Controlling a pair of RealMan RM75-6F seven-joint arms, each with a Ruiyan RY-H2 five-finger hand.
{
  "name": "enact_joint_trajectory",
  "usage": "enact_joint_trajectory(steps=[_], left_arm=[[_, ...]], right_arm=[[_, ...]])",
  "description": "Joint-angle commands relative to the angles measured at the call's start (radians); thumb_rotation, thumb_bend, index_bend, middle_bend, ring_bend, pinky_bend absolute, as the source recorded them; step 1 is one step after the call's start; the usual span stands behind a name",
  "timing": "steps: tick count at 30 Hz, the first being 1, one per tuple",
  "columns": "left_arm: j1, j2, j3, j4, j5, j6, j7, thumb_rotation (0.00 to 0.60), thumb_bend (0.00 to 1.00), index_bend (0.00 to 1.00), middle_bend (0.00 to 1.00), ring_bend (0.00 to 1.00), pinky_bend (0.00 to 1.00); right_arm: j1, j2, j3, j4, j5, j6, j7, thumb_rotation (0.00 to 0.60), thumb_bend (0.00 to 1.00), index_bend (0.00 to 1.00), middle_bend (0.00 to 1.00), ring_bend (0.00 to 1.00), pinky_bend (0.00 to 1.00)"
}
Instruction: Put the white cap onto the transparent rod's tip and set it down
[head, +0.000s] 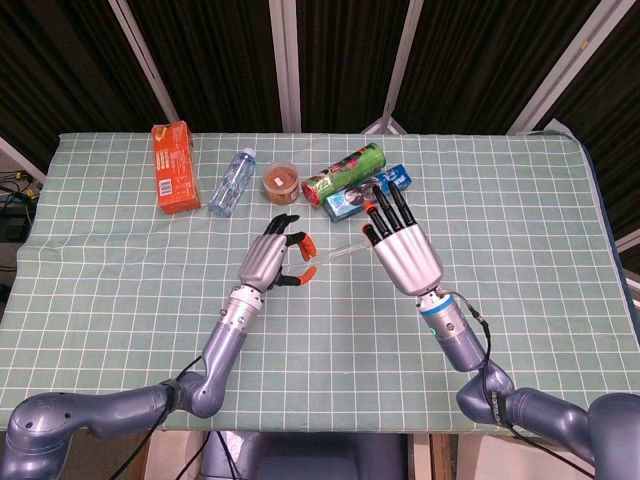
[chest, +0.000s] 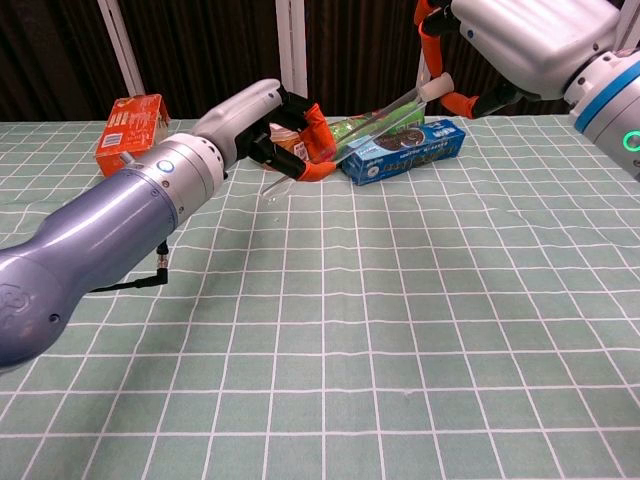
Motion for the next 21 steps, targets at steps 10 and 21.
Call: enact_joint_trajectory(steps=[10, 21], left_arm=[[-0.002, -0.011, -0.005, 0.0, -0.003, 0.005, 0.006, 0.6, 0.79, 0.56, 0.57, 0.11, 0.0], [0.0, -0.015, -0.005, 0.005, 0.001, 0.009, 0.004, 0.6, 0.79, 0.56, 0.57, 0.11, 0.0]], right_arm=[[-0.003, -0.004, -0.008, -0.001, -0.002, -0.001, -0.003, 0.6, 0.34, 0.61, 0.28, 0.08, 0.0], [-0.003, -0.005, -0.006, -0.004, 0.0, -0.002, -0.002, 0.6, 0.34, 0.61, 0.28, 0.08, 0.0]])
